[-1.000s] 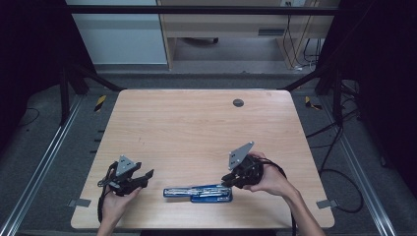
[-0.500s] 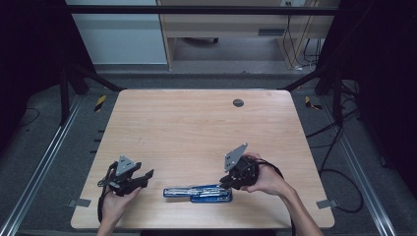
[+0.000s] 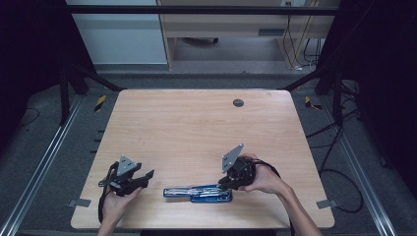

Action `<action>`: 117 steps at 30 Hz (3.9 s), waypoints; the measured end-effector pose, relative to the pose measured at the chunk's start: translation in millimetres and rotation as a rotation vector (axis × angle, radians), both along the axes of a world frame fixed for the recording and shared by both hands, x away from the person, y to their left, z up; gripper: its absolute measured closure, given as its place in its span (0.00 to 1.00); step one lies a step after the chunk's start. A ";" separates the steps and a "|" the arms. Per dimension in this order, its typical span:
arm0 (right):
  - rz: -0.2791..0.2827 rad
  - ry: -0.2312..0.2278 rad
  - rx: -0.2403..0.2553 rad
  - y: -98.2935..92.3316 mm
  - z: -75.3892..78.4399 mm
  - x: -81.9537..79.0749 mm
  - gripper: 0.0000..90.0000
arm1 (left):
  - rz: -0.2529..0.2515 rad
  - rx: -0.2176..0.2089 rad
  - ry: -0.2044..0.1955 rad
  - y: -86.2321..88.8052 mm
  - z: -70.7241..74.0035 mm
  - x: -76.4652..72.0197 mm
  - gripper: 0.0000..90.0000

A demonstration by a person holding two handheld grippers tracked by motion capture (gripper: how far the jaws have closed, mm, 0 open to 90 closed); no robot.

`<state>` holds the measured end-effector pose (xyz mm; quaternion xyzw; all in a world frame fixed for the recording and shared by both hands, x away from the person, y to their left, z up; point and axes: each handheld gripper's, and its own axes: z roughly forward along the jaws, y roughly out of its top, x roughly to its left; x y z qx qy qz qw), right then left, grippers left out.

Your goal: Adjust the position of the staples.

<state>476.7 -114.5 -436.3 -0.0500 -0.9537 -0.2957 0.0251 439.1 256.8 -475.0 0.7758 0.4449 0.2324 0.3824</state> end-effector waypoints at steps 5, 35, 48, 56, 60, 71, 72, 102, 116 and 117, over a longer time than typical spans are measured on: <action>-0.002 0.007 -0.005 -0.2 -1.3 1.1 0.88 | 0.001 0.002 0.000 0.3 -0.1 0.0 0.47; 0.076 0.008 -0.010 -0.5 -4.4 6.2 0.88 | 0.004 0.014 0.010 -3.0 -2.8 0.0 0.47; 0.087 0.010 -0.015 0.1 -5.4 6.4 0.88 | 0.010 0.013 0.008 -2.1 -2.8 0.0 0.47; 0.089 0.007 -0.024 -0.1 -7.4 5.9 0.88 | 0.007 0.013 0.009 -2.6 -2.7 -0.1 0.47; 0.087 0.007 -0.018 -0.4 -8.8 5.9 0.88 | 0.008 0.013 0.009 -2.4 -2.7 -0.2 0.47; 0.084 -0.002 -0.019 0.2 -9.7 4.3 0.87 | 0.007 0.013 0.009 -2.7 -2.7 -0.2 0.47; 0.083 -0.003 -0.019 0.3 -9.7 4.2 0.87 | 0.006 0.014 0.010 -2.8 -2.7 -0.2 0.47; 0.090 -0.018 -0.002 0.9 -6.4 4.3 0.88 | 0.006 0.014 0.011 -2.8 -2.8 -0.1 0.47; 0.103 -0.001 0.006 -1.1 -12.8 5.1 0.88 | 0.005 0.018 0.015 -3.8 -3.5 0.1 0.47; 0.102 -0.002 0.007 -1.3 -12.8 5.1 0.88 | 0.005 0.019 0.015 -4.0 -3.6 0.2 0.47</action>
